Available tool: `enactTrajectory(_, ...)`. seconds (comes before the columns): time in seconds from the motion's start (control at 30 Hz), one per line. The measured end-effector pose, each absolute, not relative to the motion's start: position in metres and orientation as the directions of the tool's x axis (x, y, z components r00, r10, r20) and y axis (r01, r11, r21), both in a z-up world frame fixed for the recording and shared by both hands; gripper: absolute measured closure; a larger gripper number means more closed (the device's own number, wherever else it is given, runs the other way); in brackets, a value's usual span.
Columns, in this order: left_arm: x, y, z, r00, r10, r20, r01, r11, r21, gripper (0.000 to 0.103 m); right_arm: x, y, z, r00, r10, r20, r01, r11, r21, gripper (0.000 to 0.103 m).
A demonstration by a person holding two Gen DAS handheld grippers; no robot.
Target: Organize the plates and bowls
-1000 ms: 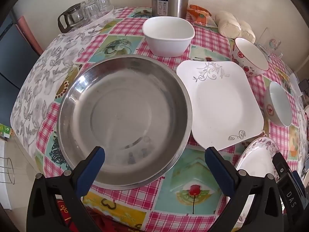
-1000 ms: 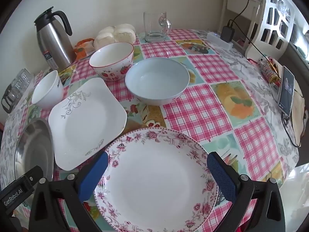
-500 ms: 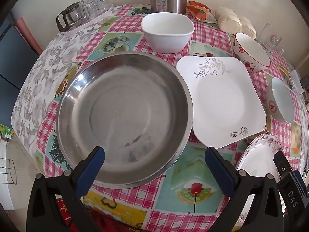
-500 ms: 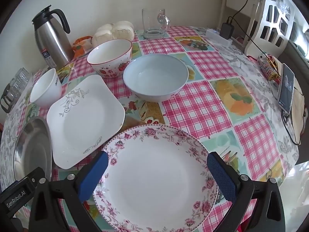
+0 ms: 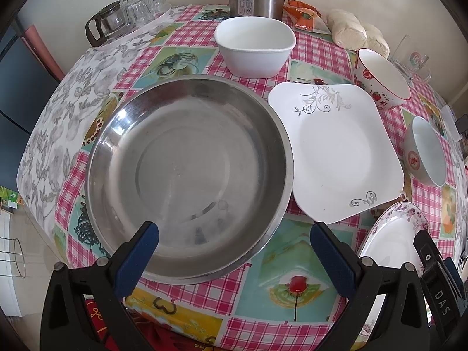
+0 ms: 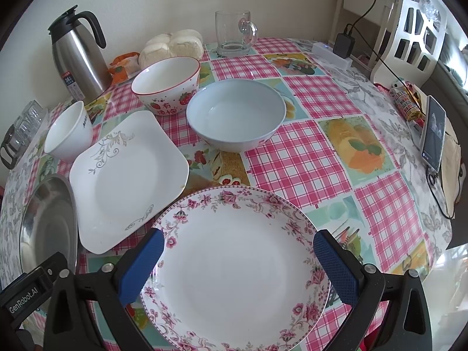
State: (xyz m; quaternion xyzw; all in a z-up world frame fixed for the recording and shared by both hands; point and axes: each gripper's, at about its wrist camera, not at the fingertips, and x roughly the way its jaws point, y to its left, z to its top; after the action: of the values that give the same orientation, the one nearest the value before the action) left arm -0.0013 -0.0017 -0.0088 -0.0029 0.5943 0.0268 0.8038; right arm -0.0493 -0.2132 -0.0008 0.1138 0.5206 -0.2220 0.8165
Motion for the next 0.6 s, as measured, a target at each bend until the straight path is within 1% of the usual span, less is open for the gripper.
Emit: enactTrajectory(0.6, -0.0043, 0.0, -0.0105, 0.289, 0.039, -0.957, -0.048, 0.999, 0.027, 0.0, -0.0482, -0.2118, -0.0026, 0.341, -0.246, -0.908, 0.478, 0.876, -0.058, 0.0)
